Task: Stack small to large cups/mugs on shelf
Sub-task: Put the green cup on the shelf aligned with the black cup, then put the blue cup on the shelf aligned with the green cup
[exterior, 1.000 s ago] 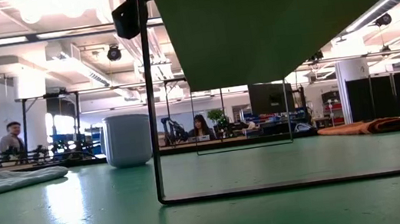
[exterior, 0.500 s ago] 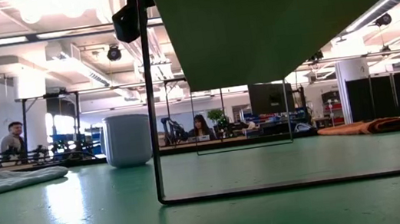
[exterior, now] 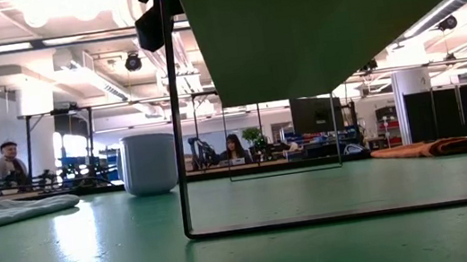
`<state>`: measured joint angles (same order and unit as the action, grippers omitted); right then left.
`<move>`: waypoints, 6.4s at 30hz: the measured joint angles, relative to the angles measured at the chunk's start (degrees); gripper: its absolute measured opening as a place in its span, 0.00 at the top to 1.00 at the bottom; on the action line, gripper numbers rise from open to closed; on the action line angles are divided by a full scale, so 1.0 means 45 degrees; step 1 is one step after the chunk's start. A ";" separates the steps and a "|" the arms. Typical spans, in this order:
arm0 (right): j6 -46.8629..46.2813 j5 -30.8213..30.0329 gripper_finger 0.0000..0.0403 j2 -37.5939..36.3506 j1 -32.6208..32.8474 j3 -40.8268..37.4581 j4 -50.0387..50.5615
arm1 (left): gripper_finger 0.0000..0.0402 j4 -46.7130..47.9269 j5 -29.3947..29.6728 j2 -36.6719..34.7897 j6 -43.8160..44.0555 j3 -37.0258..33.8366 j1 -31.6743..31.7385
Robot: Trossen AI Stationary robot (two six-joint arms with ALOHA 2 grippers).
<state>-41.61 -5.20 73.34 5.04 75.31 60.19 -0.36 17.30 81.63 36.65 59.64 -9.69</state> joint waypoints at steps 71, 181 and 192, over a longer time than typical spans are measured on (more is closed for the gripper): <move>0.0222 -0.2510 0.73 -0.1255 -0.0010 0.1485 -0.0764 | 0.60 0.3490 -0.2641 -0.5412 -0.4593 0.0886 0.2861; 0.0657 -0.4869 0.73 -0.3284 -0.1685 0.2356 0.0907 | 0.69 1.2861 -0.4748 0.3569 -1.1883 0.3317 0.9126; 0.0580 -0.4869 0.73 -0.3284 -0.1685 0.2356 0.0907 | 0.86 1.2861 -0.4779 0.3569 -1.2208 0.3317 0.9113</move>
<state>-39.00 -27.11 58.57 -2.55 85.91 64.27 57.52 -4.21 97.69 -18.28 74.56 31.31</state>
